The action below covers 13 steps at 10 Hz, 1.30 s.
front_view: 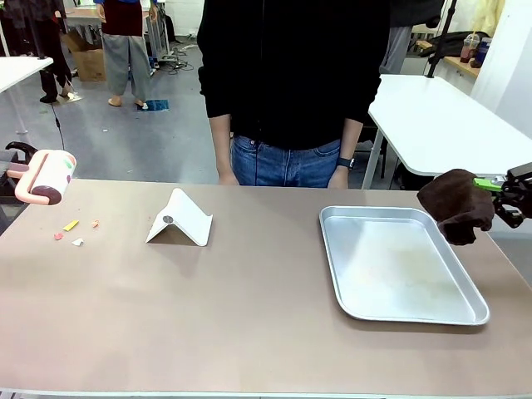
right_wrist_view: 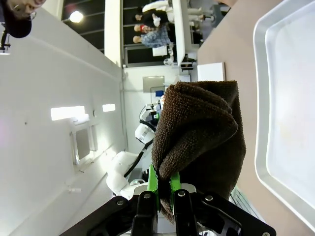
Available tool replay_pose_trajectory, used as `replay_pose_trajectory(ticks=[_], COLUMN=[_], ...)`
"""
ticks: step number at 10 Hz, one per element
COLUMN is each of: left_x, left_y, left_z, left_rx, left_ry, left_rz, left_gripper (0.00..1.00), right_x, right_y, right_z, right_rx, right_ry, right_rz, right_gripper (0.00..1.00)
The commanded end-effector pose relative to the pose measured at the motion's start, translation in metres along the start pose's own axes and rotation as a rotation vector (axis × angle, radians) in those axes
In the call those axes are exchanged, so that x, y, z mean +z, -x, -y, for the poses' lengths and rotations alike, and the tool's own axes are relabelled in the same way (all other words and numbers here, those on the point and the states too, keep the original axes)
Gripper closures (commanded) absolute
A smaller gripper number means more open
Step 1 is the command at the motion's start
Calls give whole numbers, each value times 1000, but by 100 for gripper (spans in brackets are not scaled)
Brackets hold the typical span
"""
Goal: Clean the surface of the table.
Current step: Clean the area not pointed to by the person.
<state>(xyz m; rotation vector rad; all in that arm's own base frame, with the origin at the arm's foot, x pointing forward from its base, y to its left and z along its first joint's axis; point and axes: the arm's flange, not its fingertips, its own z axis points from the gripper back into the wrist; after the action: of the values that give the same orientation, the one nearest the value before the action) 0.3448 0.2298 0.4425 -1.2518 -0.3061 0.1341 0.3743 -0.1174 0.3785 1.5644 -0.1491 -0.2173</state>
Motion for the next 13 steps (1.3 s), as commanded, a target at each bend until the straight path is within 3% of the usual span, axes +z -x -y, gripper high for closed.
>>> replay_pose_trajectory(ticks=[1,4,5,9,13], left_x=[1,1,0,-2,2], left_y=[2,2,0,-15,-26], left_z=[2,2,0,-12,-51], left_rx=[-16,-16,0,62,167], left_ry=[1,1,0,-331,-491], left_rz=[1,1,0,52,129], left_gripper=[85,85,80,80,80], right_x=[0,0,0,0,0], right_y=[0,0,0,0,0], right_z=[-3,-3,-3,-3,-3], right_rx=[4,4,4,4,4], right_ry=[1,1,1,1,1], right_rz=[8,8,8,8,8], right_gripper=[89,89,89,89,89])
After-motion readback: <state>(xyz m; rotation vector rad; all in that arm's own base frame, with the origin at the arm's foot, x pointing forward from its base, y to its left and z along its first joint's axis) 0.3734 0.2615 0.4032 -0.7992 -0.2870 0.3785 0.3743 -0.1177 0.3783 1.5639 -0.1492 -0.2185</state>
